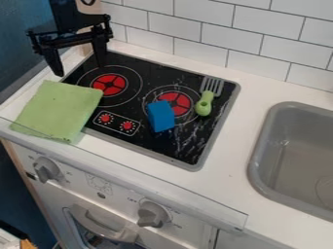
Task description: Move the blue object on top of the green cloth
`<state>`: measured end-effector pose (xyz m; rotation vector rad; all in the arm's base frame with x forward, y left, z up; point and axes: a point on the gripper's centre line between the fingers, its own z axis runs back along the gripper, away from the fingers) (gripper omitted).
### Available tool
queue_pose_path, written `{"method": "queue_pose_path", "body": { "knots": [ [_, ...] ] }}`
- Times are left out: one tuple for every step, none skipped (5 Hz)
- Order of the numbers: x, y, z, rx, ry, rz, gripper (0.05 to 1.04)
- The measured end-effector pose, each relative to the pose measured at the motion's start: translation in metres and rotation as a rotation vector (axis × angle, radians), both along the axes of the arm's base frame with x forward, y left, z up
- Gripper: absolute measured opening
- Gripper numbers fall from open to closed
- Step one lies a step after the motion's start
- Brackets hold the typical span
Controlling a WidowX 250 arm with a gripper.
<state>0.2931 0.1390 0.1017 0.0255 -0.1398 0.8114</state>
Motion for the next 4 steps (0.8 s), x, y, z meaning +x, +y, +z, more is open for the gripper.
{"method": "queue_pose_path", "body": {
  "knots": [
    [-0.002, -0.002, -0.011, -0.017, 0.028, 0.004, 0.999],
    [-0.002, -0.029, -0.014, -0.028, 0.021, -0.045, 0.999],
    [0.004, -0.068, -0.013, -0.048, 0.019, -0.122, 0.999],
    [0.006, -0.094, -0.018, -0.115, 0.006, -0.117, 0.999]
  ]
}}
